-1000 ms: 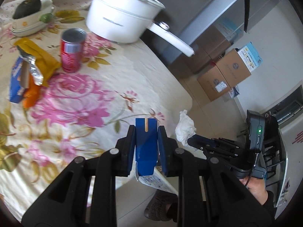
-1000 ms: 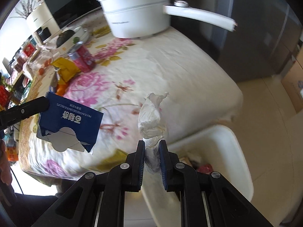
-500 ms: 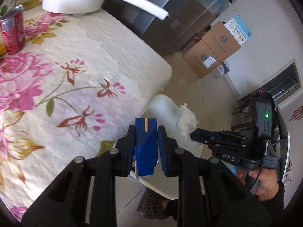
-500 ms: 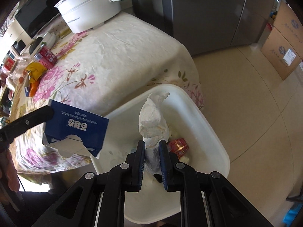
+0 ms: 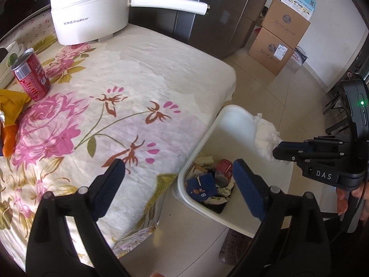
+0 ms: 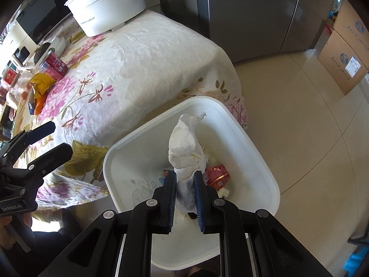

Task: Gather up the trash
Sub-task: 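Open the left gripper to drop the tissue box while the right gripper drops the tissue into the bin, then move both grippers back toward the remaining trash on the table, then grasp the blue biscuit box with the left gripper, then grasp the red can with the right gripper while the left gripper lifts the biscuit box, then carry the biscuit box with the left gripper over the bin while the right gripper carries the can, then open the left gripper to drop the biscuit box while the right gripper drops the can into the bin, then move both grippers back toward the orange peel and yellow packet on the table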

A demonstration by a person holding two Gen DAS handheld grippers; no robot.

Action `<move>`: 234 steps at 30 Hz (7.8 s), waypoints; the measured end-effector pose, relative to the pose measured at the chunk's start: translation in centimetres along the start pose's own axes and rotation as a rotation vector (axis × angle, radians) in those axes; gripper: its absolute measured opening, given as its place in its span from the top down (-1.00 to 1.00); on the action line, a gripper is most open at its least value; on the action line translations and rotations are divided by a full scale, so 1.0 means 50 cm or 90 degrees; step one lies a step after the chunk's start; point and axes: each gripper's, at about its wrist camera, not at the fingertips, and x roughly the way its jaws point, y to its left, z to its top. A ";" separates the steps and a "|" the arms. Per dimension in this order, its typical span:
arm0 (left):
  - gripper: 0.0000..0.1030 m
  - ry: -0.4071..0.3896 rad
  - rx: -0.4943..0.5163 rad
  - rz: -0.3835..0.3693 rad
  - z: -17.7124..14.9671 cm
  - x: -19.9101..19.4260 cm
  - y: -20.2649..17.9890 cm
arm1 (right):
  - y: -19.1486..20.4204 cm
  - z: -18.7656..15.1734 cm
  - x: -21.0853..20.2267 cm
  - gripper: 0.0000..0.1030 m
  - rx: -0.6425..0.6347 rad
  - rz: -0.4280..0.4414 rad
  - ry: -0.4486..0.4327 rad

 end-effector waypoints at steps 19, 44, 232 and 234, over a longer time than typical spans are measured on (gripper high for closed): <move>-0.84 0.012 -0.028 0.020 -0.005 -0.009 0.032 | 0.000 0.008 -0.011 -0.62 0.040 0.003 -0.016; -0.99 -0.089 -0.246 0.177 0.047 -0.121 0.370 | 0.204 0.157 -0.016 -0.66 -0.055 0.008 -0.034; -0.84 0.009 -0.089 0.122 -0.011 -0.135 0.207 | 0.149 0.061 -0.073 -0.64 -0.102 -0.033 -0.041; -0.84 0.007 -0.108 0.131 -0.015 -0.149 0.239 | 0.173 0.072 -0.071 -0.64 -0.108 -0.027 -0.044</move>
